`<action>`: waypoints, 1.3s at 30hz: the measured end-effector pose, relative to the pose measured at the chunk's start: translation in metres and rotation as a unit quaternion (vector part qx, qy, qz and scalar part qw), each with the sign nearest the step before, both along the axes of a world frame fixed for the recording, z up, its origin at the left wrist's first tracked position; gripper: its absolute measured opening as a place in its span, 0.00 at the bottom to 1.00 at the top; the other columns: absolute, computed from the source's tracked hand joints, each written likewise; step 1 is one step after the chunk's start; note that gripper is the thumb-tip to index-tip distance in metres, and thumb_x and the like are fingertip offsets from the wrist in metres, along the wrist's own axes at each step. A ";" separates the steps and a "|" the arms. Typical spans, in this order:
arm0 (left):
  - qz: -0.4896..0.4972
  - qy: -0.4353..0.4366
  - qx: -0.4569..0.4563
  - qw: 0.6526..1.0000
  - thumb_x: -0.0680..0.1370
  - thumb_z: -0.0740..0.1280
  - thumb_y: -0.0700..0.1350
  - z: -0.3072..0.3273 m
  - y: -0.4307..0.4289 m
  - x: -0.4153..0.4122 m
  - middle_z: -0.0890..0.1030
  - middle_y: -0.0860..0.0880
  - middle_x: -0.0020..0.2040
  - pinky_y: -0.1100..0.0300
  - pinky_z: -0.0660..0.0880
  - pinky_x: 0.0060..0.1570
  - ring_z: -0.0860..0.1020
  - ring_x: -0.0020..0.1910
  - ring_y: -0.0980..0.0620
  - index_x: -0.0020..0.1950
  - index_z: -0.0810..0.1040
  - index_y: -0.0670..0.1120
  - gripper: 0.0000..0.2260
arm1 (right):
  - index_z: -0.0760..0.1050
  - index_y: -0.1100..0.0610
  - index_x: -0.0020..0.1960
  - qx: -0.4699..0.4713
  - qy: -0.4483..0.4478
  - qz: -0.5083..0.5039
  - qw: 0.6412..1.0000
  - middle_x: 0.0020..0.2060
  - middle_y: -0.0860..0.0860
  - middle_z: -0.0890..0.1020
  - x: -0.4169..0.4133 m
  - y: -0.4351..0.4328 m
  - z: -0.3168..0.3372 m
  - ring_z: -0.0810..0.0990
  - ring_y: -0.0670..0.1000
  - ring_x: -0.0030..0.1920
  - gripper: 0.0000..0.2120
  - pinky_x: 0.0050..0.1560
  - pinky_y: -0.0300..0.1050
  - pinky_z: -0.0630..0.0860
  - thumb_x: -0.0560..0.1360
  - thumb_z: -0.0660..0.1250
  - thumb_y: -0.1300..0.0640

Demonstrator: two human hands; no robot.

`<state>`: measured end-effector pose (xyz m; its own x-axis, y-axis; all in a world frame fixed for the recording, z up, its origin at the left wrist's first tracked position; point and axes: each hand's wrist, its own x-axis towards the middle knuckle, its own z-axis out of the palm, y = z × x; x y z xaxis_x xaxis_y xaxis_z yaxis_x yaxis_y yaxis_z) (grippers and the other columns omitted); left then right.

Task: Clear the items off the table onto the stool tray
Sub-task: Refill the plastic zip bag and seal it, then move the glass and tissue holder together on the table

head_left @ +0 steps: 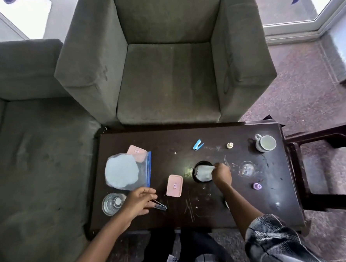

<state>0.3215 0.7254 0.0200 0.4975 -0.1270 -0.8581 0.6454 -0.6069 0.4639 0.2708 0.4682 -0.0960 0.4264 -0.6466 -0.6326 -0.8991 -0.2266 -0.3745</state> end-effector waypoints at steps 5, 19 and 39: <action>0.000 0.013 0.013 1.000 0.79 0.61 0.41 -0.003 0.009 -0.004 0.81 0.49 0.49 0.61 0.72 0.42 0.79 0.44 0.52 0.47 0.76 0.49 0.06 | 0.74 0.56 0.62 0.001 0.037 0.045 0.998 0.60 0.59 0.78 0.000 -0.002 -0.002 0.77 0.60 0.60 0.18 0.56 0.49 0.73 0.75 0.56 0.65; -0.018 -0.017 0.084 0.996 0.75 0.64 0.36 -0.062 0.113 0.003 0.76 0.49 0.36 0.65 0.68 0.29 0.73 0.30 0.54 0.39 0.73 0.48 0.08 | 0.72 0.55 0.33 0.095 0.044 0.024 0.994 0.35 0.57 0.78 -0.076 0.075 -0.001 0.80 0.60 0.42 0.11 0.47 0.53 0.75 0.74 0.64 0.60; -0.291 -0.185 0.253 0.904 0.70 0.71 0.43 -0.159 0.166 0.019 0.59 0.51 0.70 0.54 0.77 0.50 0.66 0.64 0.45 0.70 0.59 0.59 0.34 | 0.76 0.59 0.41 0.180 0.128 0.156 0.963 0.26 0.47 0.75 -0.099 0.206 0.020 0.72 0.40 0.18 0.08 0.22 0.34 0.67 0.73 0.59 0.64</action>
